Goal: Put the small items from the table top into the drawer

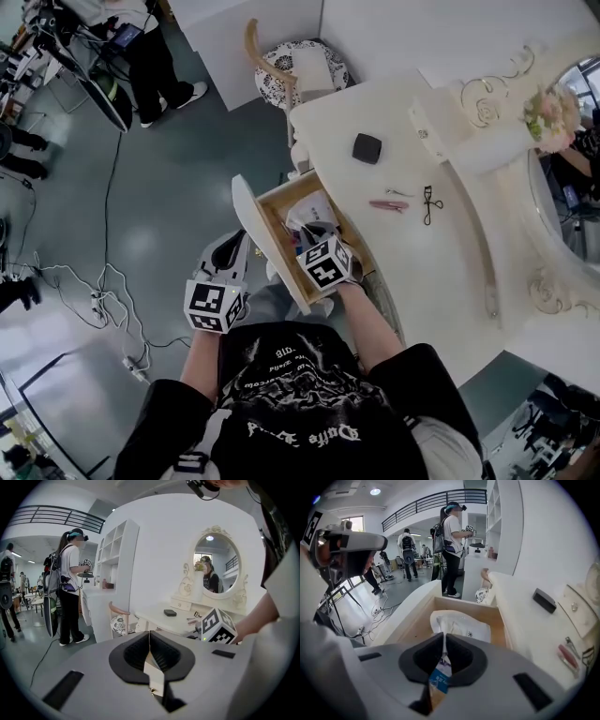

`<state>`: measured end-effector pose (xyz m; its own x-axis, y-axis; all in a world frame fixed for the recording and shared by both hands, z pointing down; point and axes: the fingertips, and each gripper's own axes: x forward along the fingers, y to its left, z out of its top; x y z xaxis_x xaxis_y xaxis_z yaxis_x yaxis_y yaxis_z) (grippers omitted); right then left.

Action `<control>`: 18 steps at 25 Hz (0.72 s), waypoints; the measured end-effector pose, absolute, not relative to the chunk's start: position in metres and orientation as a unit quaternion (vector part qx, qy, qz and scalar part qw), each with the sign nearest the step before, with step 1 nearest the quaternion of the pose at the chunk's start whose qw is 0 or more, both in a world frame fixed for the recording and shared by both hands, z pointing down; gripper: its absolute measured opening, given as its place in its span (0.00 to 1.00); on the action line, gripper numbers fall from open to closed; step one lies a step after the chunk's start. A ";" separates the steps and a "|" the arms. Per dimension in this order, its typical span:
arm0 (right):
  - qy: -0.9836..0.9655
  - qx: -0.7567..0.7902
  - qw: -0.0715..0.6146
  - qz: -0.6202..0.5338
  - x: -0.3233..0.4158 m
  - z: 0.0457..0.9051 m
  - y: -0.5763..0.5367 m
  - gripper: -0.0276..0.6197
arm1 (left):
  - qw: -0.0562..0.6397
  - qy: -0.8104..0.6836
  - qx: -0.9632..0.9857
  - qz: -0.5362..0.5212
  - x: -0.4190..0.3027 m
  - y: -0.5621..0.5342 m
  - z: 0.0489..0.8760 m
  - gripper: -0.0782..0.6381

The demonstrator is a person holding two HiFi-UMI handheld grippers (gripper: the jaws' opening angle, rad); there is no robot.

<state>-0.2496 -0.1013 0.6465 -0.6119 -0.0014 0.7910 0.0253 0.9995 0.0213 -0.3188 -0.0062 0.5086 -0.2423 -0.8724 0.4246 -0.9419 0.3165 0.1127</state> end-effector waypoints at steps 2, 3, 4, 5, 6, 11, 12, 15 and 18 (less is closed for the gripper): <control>-0.895 -0.003 0.446 -0.013 -0.253 0.654 -0.107 0.08 | 0.212 -0.781 0.581 0.086 -0.324 -0.011 0.511 0.13; -0.893 -0.003 0.450 -0.013 -0.254 0.657 -0.108 0.08 | 0.213 -0.780 0.583 0.086 -0.326 -0.012 0.512 0.13; -0.891 -0.004 0.453 -0.016 -0.254 0.659 -0.108 0.08 | 0.214 -0.779 0.584 0.084 -0.327 -0.012 0.511 0.13; -0.890 -0.004 0.455 -0.022 -0.254 0.661 -0.107 0.09 | 0.214 -0.778 0.585 0.080 -0.327 -0.012 0.511 0.13; -0.889 -0.003 0.456 -0.028 -0.254 0.663 -0.107 0.09 | 0.214 -0.778 0.586 0.076 -0.327 -0.012 0.511 0.13; -0.884 0.015 0.467 -0.023 -0.264 0.677 -0.121 0.09 | 0.217 -0.771 0.594 0.078 -0.339 -0.026 0.514 0.13; -0.882 0.018 0.470 -0.020 -0.266 0.679 -0.126 0.09 | 0.218 -0.769 0.595 0.079 -0.343 -0.029 0.515 0.13; -0.878 0.027 0.478 -0.016 -0.269 0.686 -0.137 0.09 | 0.221 -0.767 0.596 0.086 -0.350 -0.032 0.518 0.13; -0.873 0.028 0.487 -0.010 -0.267 0.692 -0.141 0.10 | 0.229 -0.765 0.595 0.091 -0.353 -0.031 0.524 0.13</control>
<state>-0.2669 -0.1413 0.6917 -0.5237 -0.0584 0.8499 -0.0395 0.9982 0.0442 -0.3525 -0.0308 0.5236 -0.1867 -0.8688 0.4586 -0.9520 0.2752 0.1338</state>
